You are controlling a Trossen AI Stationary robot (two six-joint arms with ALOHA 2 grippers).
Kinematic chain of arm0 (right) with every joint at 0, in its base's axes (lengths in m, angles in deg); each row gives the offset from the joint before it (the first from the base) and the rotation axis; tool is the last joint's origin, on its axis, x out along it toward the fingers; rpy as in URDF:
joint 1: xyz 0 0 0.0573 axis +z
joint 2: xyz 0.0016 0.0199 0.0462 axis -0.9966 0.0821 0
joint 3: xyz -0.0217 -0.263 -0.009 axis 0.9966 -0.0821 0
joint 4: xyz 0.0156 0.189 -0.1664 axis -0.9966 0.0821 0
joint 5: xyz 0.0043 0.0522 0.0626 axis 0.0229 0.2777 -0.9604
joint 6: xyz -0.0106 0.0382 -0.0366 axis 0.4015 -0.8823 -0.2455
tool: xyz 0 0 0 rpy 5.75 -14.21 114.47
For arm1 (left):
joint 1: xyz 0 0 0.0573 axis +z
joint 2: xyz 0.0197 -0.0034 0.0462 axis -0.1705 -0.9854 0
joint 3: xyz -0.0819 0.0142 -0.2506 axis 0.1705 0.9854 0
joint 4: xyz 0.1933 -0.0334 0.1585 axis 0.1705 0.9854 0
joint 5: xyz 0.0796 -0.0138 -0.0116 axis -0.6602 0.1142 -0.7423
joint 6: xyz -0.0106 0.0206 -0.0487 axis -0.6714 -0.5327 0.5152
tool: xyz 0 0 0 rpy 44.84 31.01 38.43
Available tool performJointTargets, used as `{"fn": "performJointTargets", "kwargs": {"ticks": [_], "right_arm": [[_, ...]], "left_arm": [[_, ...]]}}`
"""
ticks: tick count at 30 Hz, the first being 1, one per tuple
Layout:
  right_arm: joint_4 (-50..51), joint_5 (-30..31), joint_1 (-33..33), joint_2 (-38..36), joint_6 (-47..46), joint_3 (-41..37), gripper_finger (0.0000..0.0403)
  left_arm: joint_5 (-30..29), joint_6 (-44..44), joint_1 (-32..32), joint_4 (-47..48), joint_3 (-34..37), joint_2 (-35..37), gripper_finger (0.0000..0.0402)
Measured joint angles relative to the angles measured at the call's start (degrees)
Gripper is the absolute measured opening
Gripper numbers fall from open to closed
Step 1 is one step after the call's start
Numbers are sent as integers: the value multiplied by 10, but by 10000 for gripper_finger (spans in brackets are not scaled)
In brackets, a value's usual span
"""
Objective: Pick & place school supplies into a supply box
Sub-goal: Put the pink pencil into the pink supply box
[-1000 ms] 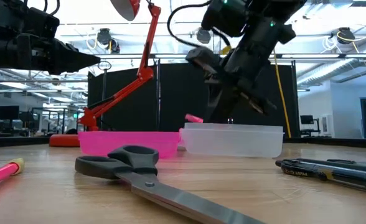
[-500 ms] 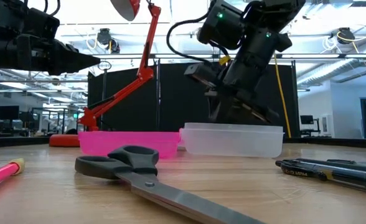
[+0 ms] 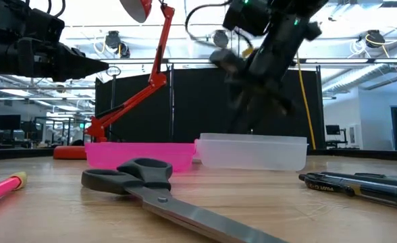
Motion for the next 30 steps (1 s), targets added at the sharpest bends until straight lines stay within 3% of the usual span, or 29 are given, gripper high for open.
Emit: {"fn": "performJointTargets", "kwargs": {"ticks": [5,10,14,18,23,30], "right_arm": [[78,27,-25,-113,103,0,105],[119,187,-7,-252,283,0,91],[87,256,9,-344,395,-35,60],[7,254,20,-423,488,-112,10],[-72,232,10,-515,506,-208,3],[-212,77,-20,-585,565,-342,1]], "left_arm": [[11,-20,0,0,0,0,37],[31,-5,0,0,0,0,37],[31,5,0,0,0,0,37],[31,-32,0,-1,0,0,37],[29,-83,0,-25,0,0,37],[15,-101,0,-31,0,0,37]]}}
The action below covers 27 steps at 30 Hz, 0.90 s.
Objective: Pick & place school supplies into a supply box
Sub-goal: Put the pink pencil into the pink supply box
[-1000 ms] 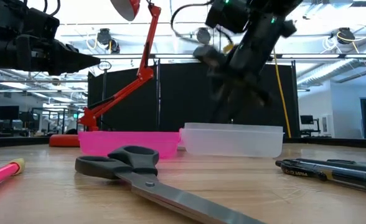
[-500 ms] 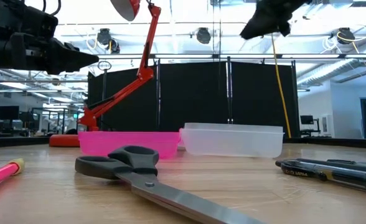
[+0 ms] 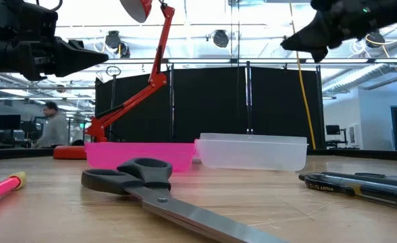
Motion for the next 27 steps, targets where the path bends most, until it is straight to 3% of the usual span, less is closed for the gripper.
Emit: {"fn": "performJointTargets", "kwargs": {"ticks": [4,9,14,22,27], "right_arm": [[-86,-50,1,-19,25,-65,1],[-200,-50,0,-24,46,-148,1],[-247,-62,0,-26,45,-207,0],[-349,-63,-1,-27,106,-252,0],[-346,-63,-1,-26,115,-253,0]], "left_arm": [[-27,9,0,0,0,0,37],[-50,101,0,24,0,0,37],[-95,153,0,89,0,0,37],[-259,199,0,172,0,0,37],[-251,286,-1,168,-8,0,37]]}}
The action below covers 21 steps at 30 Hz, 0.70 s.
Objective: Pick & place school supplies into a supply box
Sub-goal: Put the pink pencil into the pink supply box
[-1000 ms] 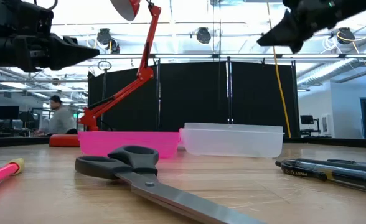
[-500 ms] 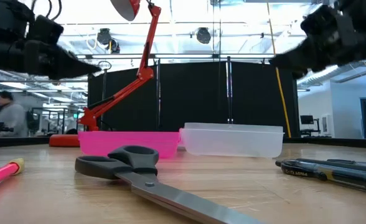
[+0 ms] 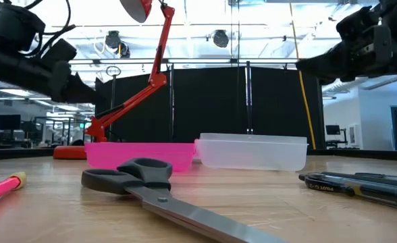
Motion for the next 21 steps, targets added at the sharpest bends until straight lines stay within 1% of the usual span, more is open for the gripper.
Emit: {"fn": "performJointTargets", "kwargs": {"ticks": [2,3,7,9,13,16,17,19,21], "right_arm": [[-3,0,0,0,0,0,0],[-4,0,0,0,0,0,0],[-19,0,0,0,8,-1,0],[-27,1,0,-1,21,-1,0],[-42,2,0,-1,21,-1,0],[-53,2,0,-1,14,-1,0],[-54,2,0,-2,14,-1,0],[-53,2,0,-1,13,-2,0],[-53,2,0,-1,-1,-2,0]], "left_arm": [[47,3,-9,57,-25,0,35],[65,3,-17,107,-46,-1,32],[94,34,-74,326,-169,-43,6],[113,25,-115,388,-228,-85,7],[147,17,-197,438,-335,-195,28],[194,1,-240,448,-416,-289,42],[200,-11,-250,448,-441,-321,46],[195,-41,-267,451,-488,-383,53],[172,-66,-282,452,-532,-443,63]]}}
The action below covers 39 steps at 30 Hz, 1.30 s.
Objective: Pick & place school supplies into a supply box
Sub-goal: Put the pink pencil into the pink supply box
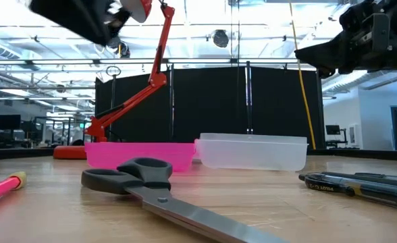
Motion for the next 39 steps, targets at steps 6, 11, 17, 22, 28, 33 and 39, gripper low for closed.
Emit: {"fn": "performJointTargets", "kwargs": {"ticks": [6,11,17,22,28,33,39], "right_arm": [[1,-2,1,0,-40,0,0],[11,-3,1,0,-40,0,0],[16,-3,1,0,-31,0,0],[18,-4,1,0,-31,0,0],[18,-4,1,0,-40,0,0],[18,-3,1,0,-40,0,0],[22,-3,1,0,-41,0,0]], "left_arm": [[-29,-25,-31,14,-100,-159,126],[-32,-70,-66,36,-159,-247,188],[-3,-169,-102,83,-169,-278,197],[23,-159,-112,87,-169,-278,176],[25,-158,-121,92,-168,-278,151],[25,-156,-123,93,-168,-278,141],[25,-150,-120,92,-168,-278,142]]}}
